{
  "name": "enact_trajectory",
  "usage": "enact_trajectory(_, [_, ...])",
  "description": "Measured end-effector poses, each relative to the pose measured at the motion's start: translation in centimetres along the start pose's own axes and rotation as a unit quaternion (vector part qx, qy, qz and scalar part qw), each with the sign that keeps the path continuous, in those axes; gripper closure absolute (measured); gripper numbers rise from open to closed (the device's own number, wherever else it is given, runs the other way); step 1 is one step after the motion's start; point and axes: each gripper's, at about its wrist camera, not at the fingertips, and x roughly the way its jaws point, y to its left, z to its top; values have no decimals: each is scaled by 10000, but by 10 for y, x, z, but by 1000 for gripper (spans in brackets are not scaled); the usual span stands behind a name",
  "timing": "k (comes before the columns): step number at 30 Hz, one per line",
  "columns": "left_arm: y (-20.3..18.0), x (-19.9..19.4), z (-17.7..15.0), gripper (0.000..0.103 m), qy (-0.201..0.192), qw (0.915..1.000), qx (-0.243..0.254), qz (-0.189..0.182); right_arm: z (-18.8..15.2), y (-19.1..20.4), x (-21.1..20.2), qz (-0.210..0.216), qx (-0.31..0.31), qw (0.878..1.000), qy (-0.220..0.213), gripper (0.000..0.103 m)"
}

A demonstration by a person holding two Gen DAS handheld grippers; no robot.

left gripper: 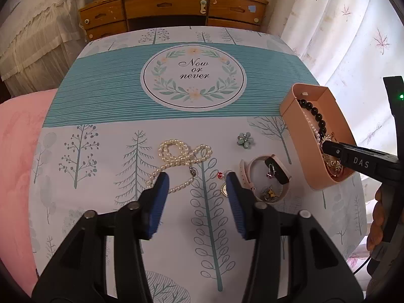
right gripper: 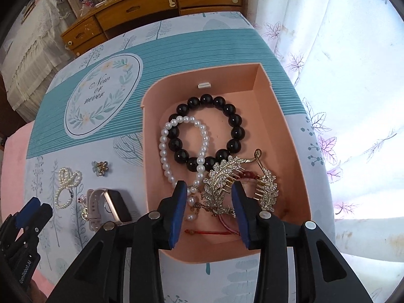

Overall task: Organize jewelry
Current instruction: 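Lower the gold comb into the pink box and open the right tool, then move the right tool to the pink-band watch and grasp its band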

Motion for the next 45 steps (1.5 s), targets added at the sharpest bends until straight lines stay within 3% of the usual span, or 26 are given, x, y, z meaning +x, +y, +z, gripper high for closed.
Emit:
enact_trajectory(7, [5,-6,-5,53,-91,10000,-11,-22,-12,12,-26,1,23,9997,-242,66])
enact_trajectory(18, [16,-17,-10,53,-234,9997,-63,28,-40,47,-65,113,-444,9977,-505,66])
enact_trajectory(27, [28,-21,-13,53,-291,9994,-172,89,-51,76,-67,210,-732,9961,-447,66])
enact_trajectory(45, [38,-23,-9,53,-424,9985,-209,282,-54,98,-65,399,-987,9936,-385,66])
